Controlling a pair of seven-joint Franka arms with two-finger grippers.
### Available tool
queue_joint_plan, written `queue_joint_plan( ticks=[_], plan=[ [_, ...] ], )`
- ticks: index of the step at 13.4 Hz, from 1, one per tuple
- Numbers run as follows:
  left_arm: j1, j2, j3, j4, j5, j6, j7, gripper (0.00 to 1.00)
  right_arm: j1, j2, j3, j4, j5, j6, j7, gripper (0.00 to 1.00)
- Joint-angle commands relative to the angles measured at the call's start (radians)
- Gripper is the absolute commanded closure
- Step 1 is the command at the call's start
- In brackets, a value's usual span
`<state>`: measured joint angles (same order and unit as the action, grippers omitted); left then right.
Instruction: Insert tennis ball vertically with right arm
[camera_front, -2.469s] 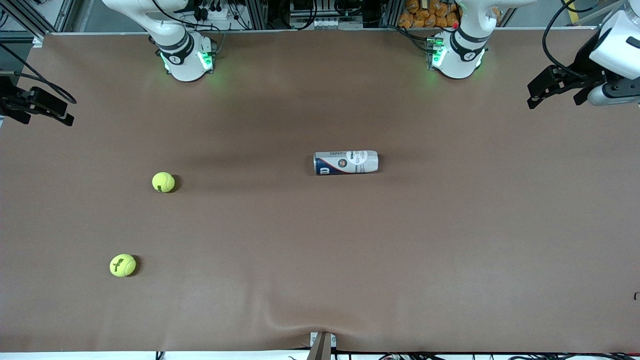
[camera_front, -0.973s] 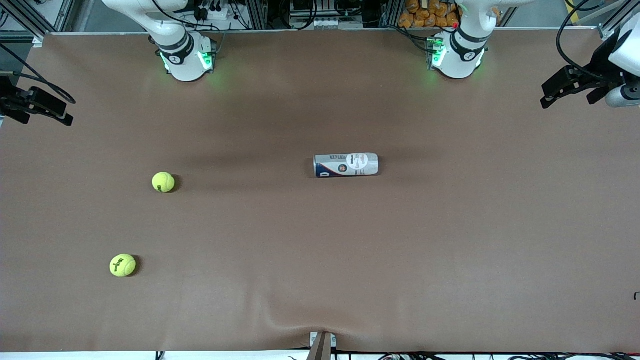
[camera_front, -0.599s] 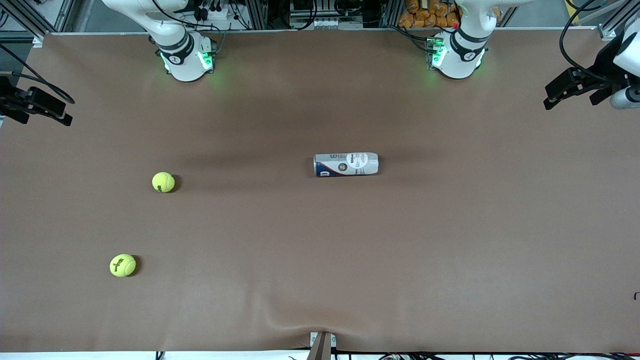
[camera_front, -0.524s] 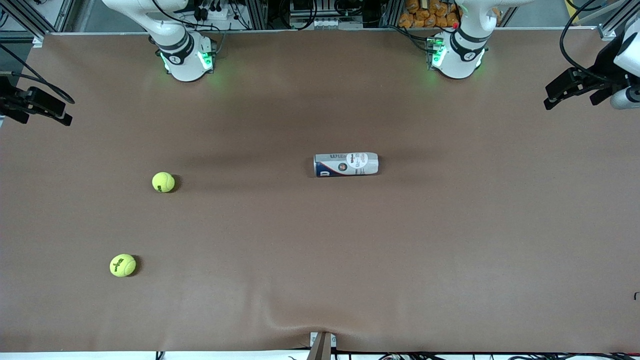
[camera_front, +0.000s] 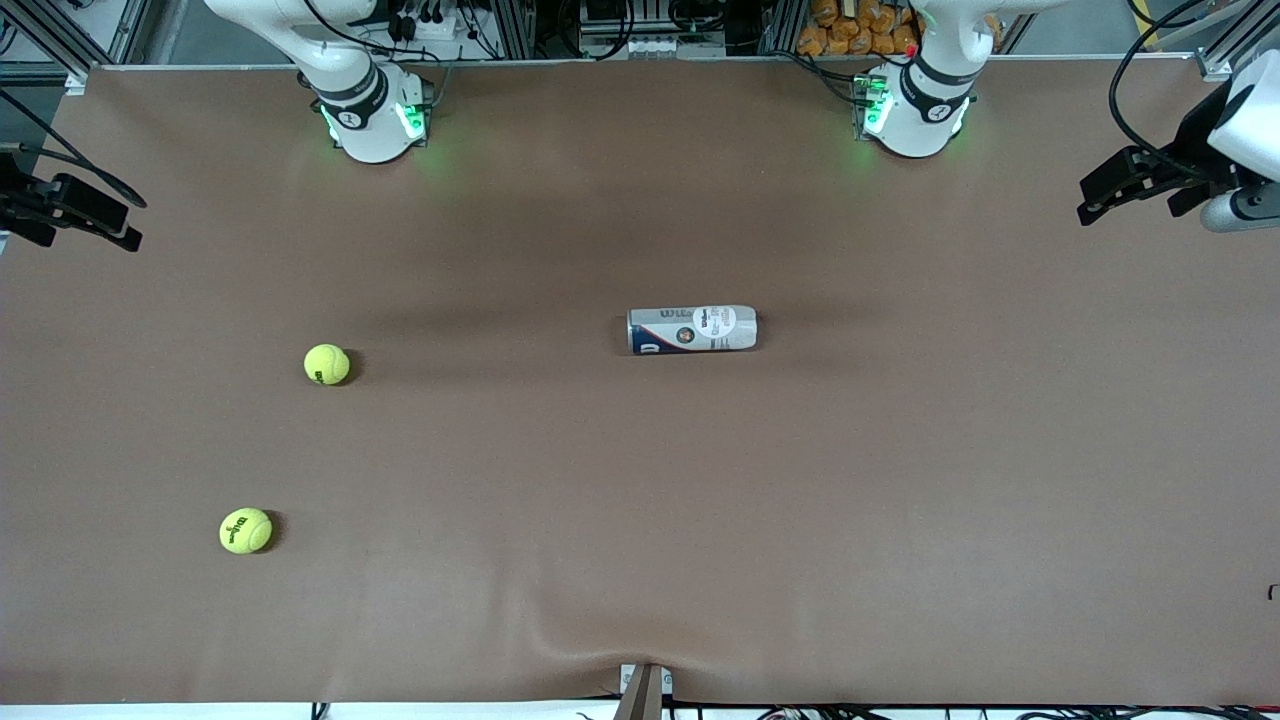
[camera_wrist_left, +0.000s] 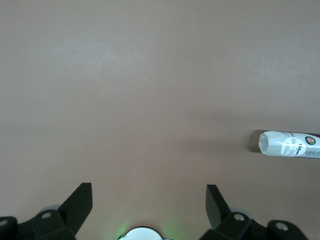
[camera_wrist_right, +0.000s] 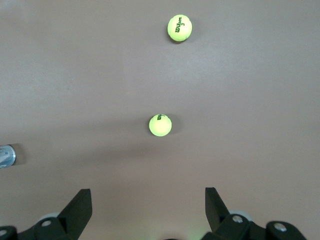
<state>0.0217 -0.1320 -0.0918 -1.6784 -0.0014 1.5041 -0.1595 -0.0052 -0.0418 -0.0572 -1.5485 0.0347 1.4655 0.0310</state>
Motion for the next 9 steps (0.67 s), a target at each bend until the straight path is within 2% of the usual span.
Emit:
queue_joint_plan(
  ticks=[1, 9],
  plan=[
    [0.004, -0.005, -0.011, -0.009, 0.003, -0.007, 0.017, 0.0, -0.007, -0.012, 0.003, -0.002, -0.01, -0.013, 0.004, 0.0],
    [-0.036, 0.052, -0.019, -0.014, -0.003, 0.01, 0.015, 0.0, -0.009, -0.012, 0.003, -0.002, -0.01, -0.013, 0.003, 0.0]
  ],
)
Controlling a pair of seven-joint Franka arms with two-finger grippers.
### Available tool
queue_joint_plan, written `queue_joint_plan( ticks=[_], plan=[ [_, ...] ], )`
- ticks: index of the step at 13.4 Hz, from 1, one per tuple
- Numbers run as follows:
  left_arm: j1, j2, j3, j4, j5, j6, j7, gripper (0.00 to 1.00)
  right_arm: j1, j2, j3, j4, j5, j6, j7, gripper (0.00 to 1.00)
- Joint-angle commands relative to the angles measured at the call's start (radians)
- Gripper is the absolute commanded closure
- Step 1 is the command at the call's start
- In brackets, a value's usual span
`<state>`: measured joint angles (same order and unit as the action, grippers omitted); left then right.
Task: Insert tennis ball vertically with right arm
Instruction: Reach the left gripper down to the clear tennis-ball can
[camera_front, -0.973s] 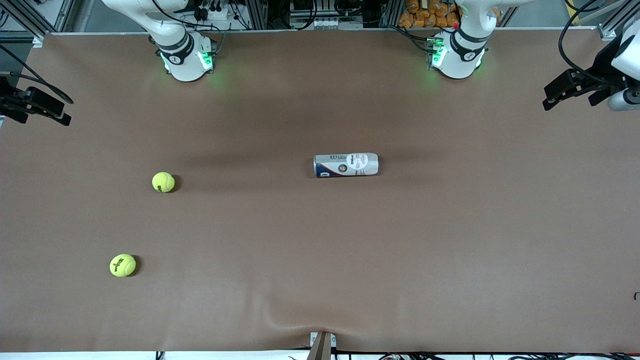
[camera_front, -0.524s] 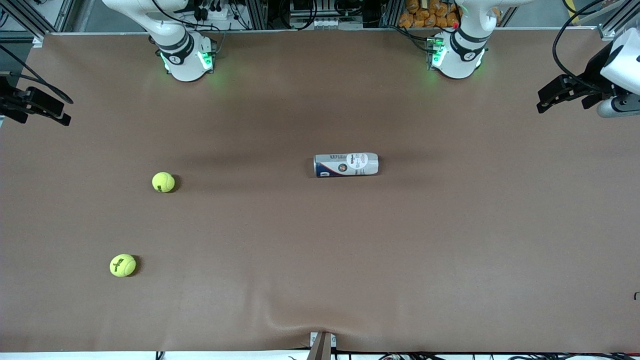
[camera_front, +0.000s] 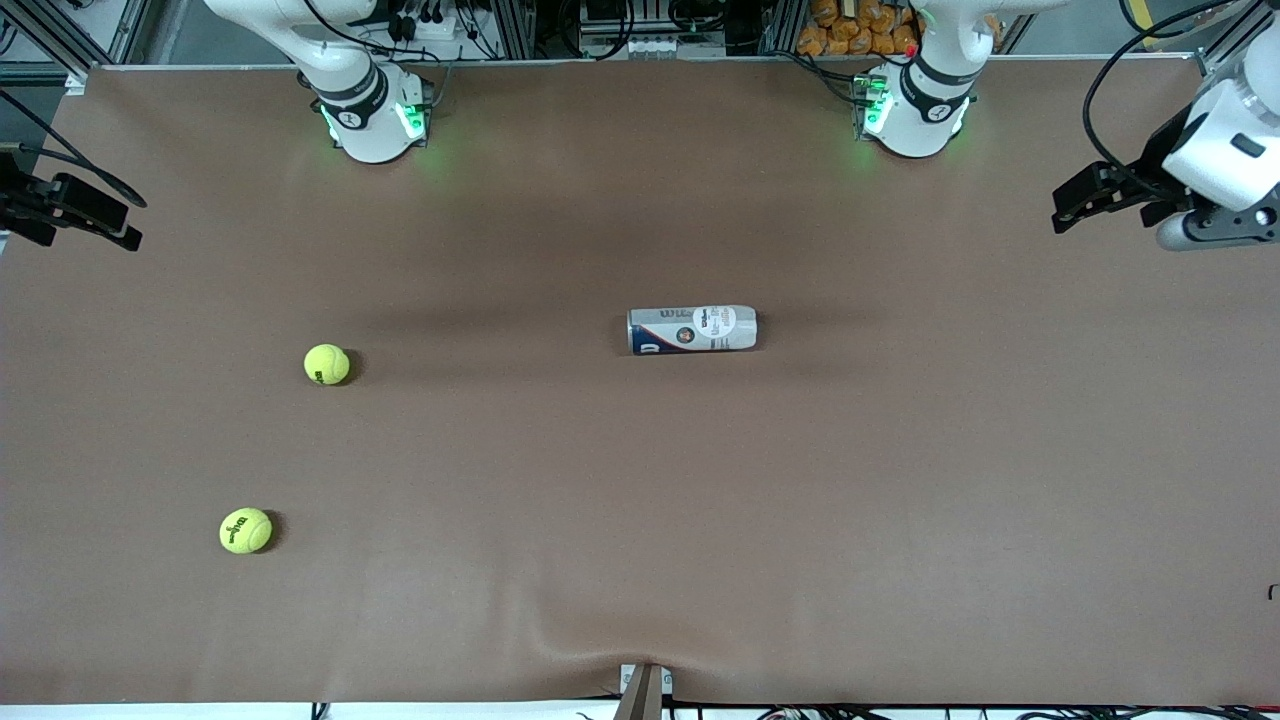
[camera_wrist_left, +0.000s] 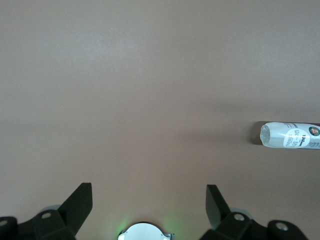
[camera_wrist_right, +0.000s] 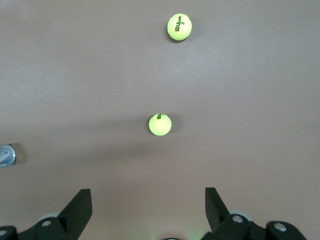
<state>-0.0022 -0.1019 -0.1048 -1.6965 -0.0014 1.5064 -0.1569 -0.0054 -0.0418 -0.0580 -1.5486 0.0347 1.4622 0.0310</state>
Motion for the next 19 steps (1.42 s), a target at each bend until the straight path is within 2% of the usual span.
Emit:
queue_joint_plan(
  ticks=[1, 3, 10, 14, 17, 19],
  plan=[
    [-0.012, 0.04, -0.019, 0.006, 0.0, 0.015, 0.014, 0.0, -0.01, -0.012, 0.004, -0.002, -0.01, -0.009, 0.003, 0.0],
    [-0.015, 0.077, -0.039, 0.009, 0.0, 0.032, 0.016, 0.0, -0.011, -0.012, 0.004, -0.002, -0.01, -0.009, 0.003, 0.0],
    [-0.031, 0.22, -0.222, 0.006, 0.033, 0.101, 0.011, 0.0, -0.01, -0.012, 0.004, -0.002, -0.01, -0.009, 0.003, 0.0],
    [-0.186, 0.31, -0.237, 0.012, 0.207, 0.106, -0.009, 0.0, -0.011, -0.012, 0.004, -0.002, -0.01, -0.009, 0.003, 0.0],
    [-0.225, 0.362, -0.24, 0.014, 0.208, 0.123, -0.003, 0.0, -0.011, -0.012, 0.004, -0.002, -0.01, -0.009, 0.003, 0.0],
    [-0.29, 0.407, -0.242, 0.014, 0.215, 0.127, 0.014, 0.0, -0.011, -0.012, 0.004, -0.002, -0.01, -0.009, 0.003, 0.0]
  ],
)
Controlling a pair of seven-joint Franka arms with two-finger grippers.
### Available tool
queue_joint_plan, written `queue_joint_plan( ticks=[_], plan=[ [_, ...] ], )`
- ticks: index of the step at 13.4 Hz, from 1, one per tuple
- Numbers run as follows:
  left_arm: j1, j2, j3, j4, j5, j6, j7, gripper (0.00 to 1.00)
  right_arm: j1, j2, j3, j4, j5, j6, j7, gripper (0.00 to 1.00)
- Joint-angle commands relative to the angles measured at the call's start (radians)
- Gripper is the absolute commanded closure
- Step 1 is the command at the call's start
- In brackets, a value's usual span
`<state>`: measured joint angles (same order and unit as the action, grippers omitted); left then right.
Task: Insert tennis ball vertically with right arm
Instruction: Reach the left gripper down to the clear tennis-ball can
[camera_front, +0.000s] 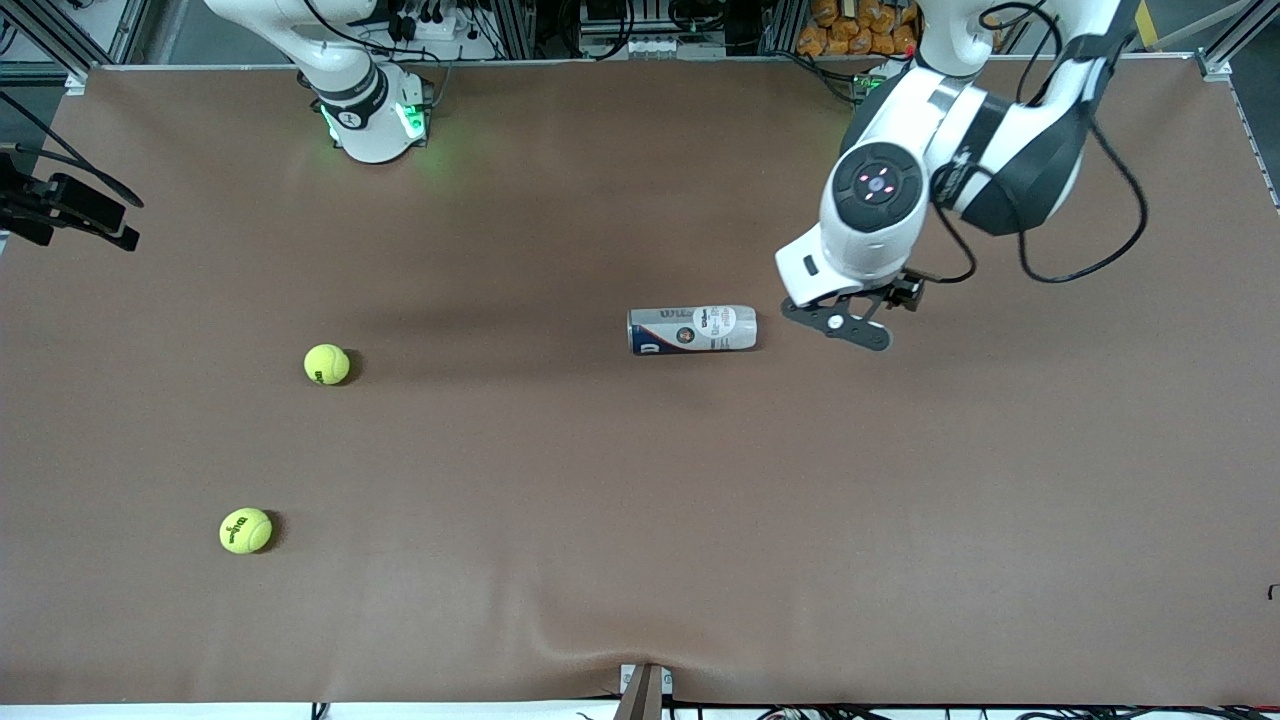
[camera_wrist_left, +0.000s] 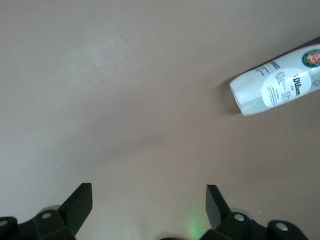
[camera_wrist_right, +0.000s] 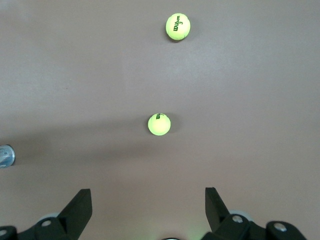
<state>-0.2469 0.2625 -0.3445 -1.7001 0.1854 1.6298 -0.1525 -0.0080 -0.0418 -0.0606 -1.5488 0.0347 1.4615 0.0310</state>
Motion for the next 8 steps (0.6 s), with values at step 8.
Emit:
queue_joint_plan(
  ticks=[8],
  plan=[
    [-0.324, 0.24, -0.007, 0.027, 0.227, 0.065, 0.097, 0.0, -0.009, -0.01, 0.007, -0.008, -0.01, -0.004, 0.003, 0.0]
  ],
)
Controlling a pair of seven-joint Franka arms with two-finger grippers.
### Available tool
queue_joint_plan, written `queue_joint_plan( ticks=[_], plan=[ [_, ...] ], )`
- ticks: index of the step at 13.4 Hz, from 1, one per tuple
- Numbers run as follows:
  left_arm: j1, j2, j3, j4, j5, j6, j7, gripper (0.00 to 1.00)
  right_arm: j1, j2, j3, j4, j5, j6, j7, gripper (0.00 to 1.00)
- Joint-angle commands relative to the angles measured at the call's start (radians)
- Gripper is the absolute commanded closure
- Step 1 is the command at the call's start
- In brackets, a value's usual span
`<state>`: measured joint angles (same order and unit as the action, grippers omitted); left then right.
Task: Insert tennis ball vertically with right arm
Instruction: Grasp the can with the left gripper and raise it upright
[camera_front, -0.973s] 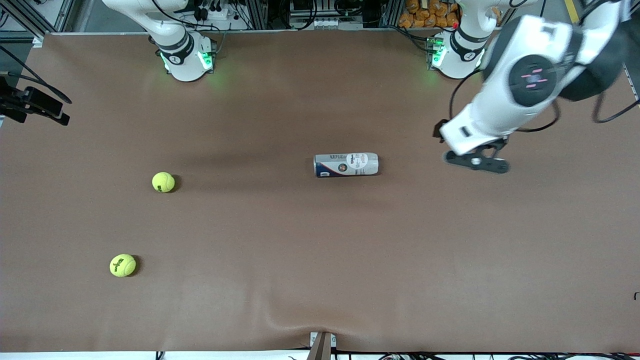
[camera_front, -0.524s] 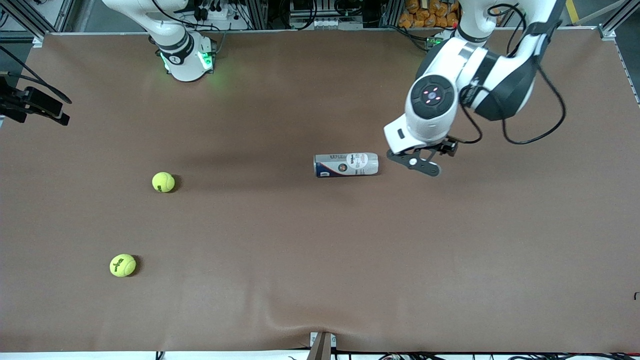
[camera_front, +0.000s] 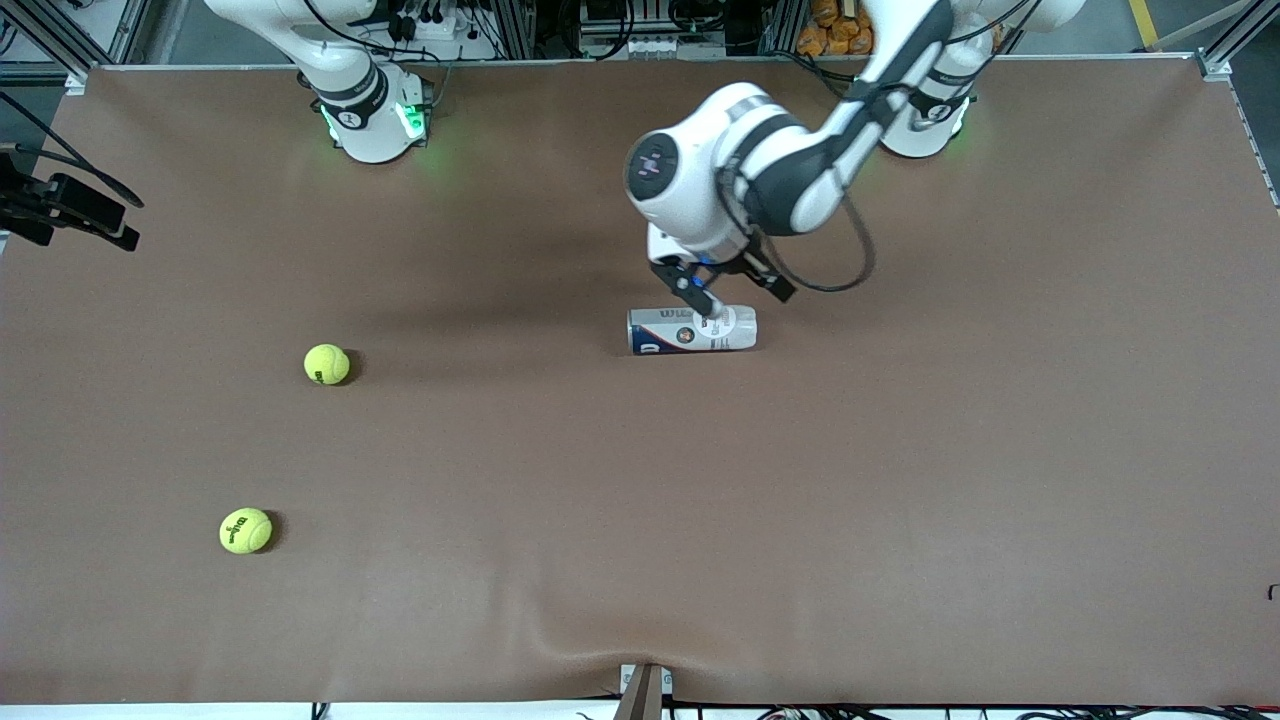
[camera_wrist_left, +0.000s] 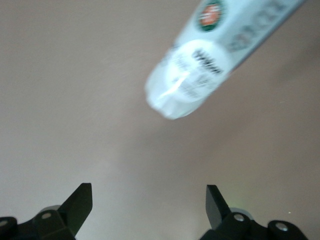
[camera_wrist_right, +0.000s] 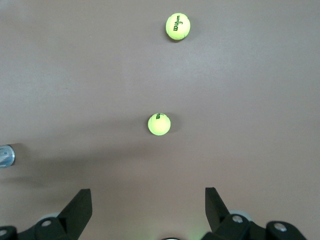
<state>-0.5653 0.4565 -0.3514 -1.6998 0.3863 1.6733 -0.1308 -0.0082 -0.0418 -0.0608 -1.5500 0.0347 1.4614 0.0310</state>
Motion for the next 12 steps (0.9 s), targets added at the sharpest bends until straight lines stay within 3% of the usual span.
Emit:
queue_joint_plan(
  ticks=[1, 5, 8, 12],
  plan=[
    [-0.014, 0.063, 0.0, 0.026, 0.032, 0.025, 0.117, 0.0, -0.009, -0.01, 0.007, -0.007, -0.01, -0.004, 0.003, 0.0],
    [-0.05, 0.114, 0.0, 0.035, 0.124, 0.046, 0.325, 0.0, -0.007, -0.006, 0.007, -0.007, -0.01, 0.001, 0.003, 0.0],
    [-0.1, 0.194, 0.002, 0.1, 0.193, 0.051, 0.451, 0.0, -0.009, -0.006, 0.007, -0.008, -0.01, 0.001, 0.003, 0.0],
    [-0.1, 0.214, 0.003, 0.106, 0.201, 0.049, 0.456, 0.0, -0.007, -0.006, 0.007, -0.007, -0.01, 0.002, 0.003, 0.0]
  ],
)
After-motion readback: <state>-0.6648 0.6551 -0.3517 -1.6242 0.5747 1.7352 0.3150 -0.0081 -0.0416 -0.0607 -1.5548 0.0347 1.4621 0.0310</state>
